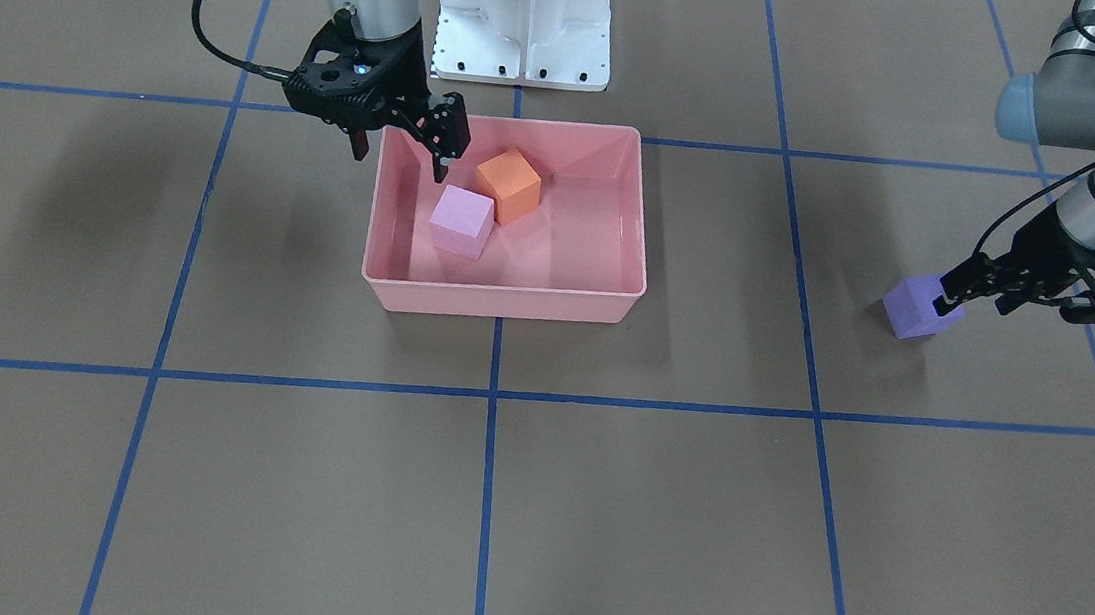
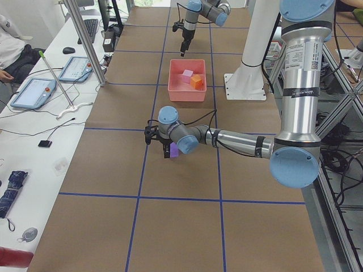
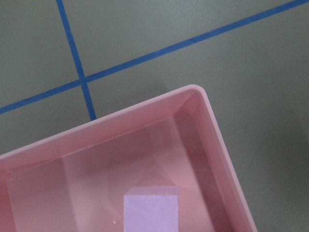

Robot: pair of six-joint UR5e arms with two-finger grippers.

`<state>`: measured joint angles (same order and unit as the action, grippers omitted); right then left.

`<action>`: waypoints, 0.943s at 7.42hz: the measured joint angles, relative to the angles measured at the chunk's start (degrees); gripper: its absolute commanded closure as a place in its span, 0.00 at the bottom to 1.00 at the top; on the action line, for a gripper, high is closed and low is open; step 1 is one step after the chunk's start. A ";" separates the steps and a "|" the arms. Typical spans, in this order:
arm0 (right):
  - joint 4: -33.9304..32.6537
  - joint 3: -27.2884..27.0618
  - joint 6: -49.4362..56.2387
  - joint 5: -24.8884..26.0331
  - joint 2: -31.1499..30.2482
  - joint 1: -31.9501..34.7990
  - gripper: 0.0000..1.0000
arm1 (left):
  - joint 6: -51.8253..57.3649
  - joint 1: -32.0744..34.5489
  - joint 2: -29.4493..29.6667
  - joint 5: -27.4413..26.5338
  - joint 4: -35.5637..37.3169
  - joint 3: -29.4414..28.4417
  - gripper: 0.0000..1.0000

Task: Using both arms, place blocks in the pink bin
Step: 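Release the pink cube in the bin while the left gripper grasps the purple cube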

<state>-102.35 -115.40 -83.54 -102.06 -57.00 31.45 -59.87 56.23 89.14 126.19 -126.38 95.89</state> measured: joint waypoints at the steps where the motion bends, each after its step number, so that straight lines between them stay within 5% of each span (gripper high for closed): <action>1: 0.15 -1.12 3.19 -1.31 -1.88 1.72 0.00 | -1.91 -2.33 -0.07 -0.98 -0.16 0.42 0.00; 4: 0.33 -2.22 7.00 -2.56 -4.59 3.78 0.00 | -2.67 -6.36 -1.30 -5.32 -0.07 0.63 0.03; 5: 0.37 -2.25 8.37 -2.72 -5.12 4.37 0.00 | -2.67 -7.03 -1.34 -6.91 0.07 0.42 0.24; 6: 0.39 -2.27 10.68 -3.49 -5.96 5.60 0.00 | -2.68 -7.35 -1.24 -7.81 0.11 0.35 0.62; 7: 0.40 -2.28 13.98 -5.27 -7.21 7.68 0.00 | -2.65 -7.48 -1.05 -8.38 0.10 0.36 0.78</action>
<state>-101.96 -117.68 -69.55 -107.33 -64.20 39.13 -62.52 48.75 88.09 117.81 -126.28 96.25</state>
